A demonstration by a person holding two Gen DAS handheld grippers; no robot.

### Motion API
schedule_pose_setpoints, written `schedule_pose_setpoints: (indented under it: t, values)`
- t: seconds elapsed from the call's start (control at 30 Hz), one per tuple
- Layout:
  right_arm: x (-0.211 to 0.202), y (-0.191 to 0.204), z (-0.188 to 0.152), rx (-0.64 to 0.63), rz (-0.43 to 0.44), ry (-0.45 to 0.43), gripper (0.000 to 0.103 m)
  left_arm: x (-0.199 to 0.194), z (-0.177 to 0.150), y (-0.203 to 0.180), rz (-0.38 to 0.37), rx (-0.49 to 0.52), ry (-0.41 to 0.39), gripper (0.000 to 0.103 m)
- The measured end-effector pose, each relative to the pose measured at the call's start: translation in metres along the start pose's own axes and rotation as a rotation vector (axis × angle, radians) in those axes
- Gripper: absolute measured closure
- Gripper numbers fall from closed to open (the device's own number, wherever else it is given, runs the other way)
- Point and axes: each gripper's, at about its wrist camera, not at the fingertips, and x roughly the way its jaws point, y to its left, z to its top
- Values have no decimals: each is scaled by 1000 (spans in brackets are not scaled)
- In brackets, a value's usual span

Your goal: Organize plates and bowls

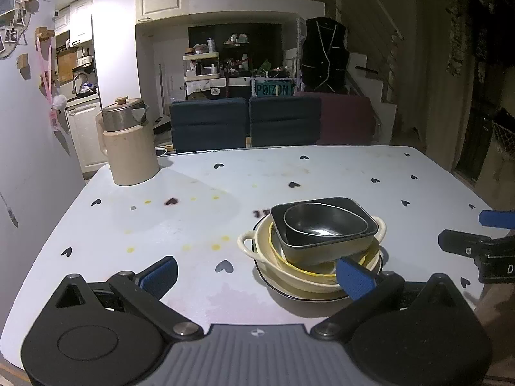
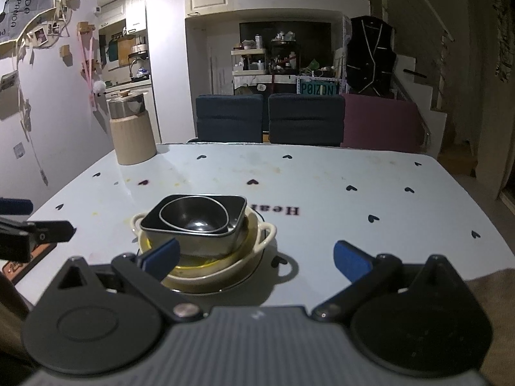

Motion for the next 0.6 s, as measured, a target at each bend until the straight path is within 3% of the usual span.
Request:
schedule_pose_setpoints:
  t: [0.6]
  values:
    - [2,2,0,-6,2,2,0,1,1,1,-10,-2,1,0]
